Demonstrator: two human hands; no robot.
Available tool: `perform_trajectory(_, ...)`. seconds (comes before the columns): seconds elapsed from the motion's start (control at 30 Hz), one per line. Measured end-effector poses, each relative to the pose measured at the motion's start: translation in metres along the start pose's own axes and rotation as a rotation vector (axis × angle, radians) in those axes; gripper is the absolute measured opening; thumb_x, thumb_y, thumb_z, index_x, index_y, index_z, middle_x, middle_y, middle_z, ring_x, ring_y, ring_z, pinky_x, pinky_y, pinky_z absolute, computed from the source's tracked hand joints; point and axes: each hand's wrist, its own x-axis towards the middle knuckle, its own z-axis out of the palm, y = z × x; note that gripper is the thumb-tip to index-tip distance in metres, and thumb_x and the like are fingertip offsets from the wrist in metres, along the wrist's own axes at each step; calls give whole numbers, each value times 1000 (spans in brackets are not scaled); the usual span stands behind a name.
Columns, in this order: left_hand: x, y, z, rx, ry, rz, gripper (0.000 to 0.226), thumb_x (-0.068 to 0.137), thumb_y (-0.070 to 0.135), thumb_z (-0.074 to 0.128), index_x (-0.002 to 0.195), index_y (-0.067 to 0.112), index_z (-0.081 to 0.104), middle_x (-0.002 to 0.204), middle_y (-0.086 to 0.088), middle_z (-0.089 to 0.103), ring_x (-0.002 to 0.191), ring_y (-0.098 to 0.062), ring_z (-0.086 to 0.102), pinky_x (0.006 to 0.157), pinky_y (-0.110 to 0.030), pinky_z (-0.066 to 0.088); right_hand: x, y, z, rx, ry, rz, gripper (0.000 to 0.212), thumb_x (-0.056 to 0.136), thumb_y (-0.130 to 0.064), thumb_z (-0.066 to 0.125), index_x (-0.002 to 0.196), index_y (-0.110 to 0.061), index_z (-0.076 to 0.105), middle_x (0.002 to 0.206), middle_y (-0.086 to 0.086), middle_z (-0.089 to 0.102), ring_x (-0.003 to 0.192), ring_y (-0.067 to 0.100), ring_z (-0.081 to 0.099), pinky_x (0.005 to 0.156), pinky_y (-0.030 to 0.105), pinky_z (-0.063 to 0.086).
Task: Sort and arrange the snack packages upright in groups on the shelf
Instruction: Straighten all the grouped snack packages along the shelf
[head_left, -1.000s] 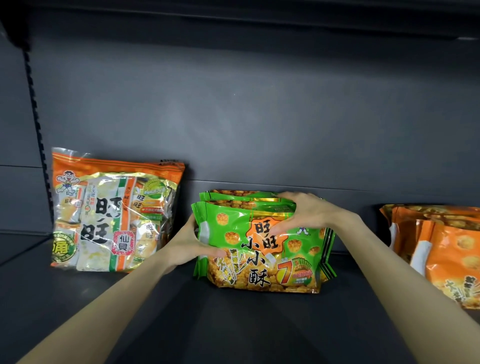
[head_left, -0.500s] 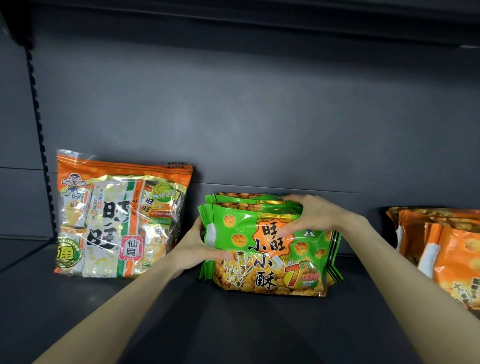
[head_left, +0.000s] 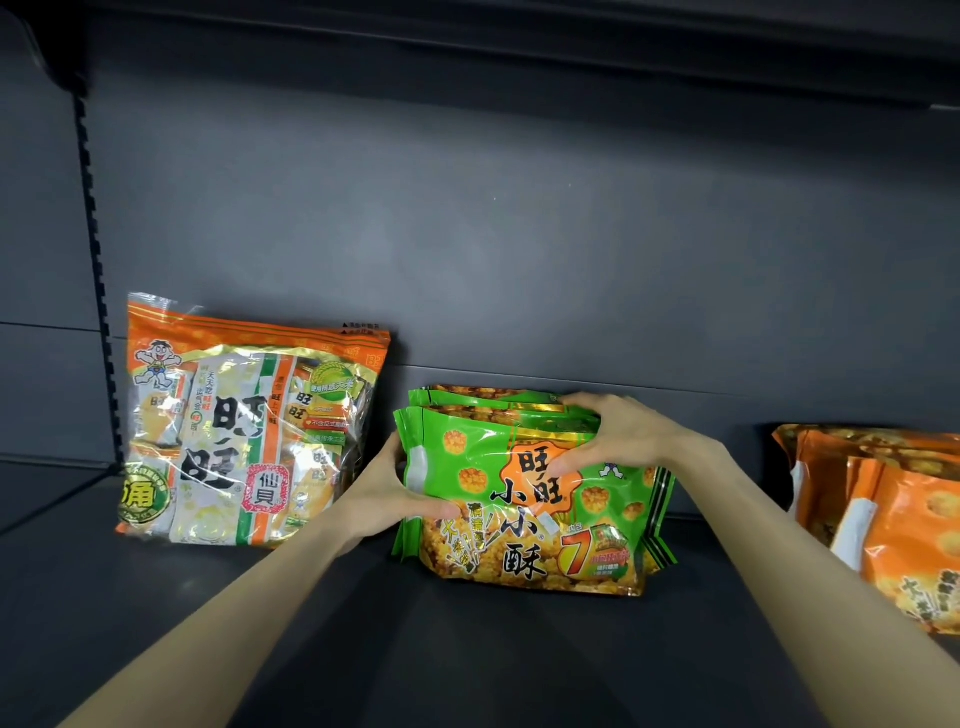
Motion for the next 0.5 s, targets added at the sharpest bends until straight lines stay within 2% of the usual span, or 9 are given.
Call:
perform_trajectory(0.13,-2,-1,2,-4,15,1,96,53,10,90,130,34,38,118,10,62,110,-8,58,89,-21,45,1,3,4,-40,30,3,110,51,-68,78,144,-33,31,148,-3,39,138,24,33,112,46,32)
perform_trajectory(0.3,-2,5,3,-7,11,11,92,57,6,87,129,32,36,117,10,62,108,-5,58,84,-16,43,2,1,-2,-35,6,9,127,33,-82,68,144,-35,31,147,-4,41,138,25,33,111,48,33)
perform_trajectory(0.4,-5,7,3,33,0,8,90,60,8,87,129,32,35,116,13,60,107,-4,57,89,-19,42,2,0,-1,-34,-6,13,126,33,-80,68,144,-36,30,147,-3,41,137,24,33,111,48,33)
perform_trajectory(0.5,-7,8,2,68,-14,-7,86,63,10,85,130,30,35,114,15,61,104,-2,57,86,-16,42,1,-1,-1,-38,-11,24,126,33,-81,68,144,-36,29,146,-1,42,136,24,35,110,48,34)
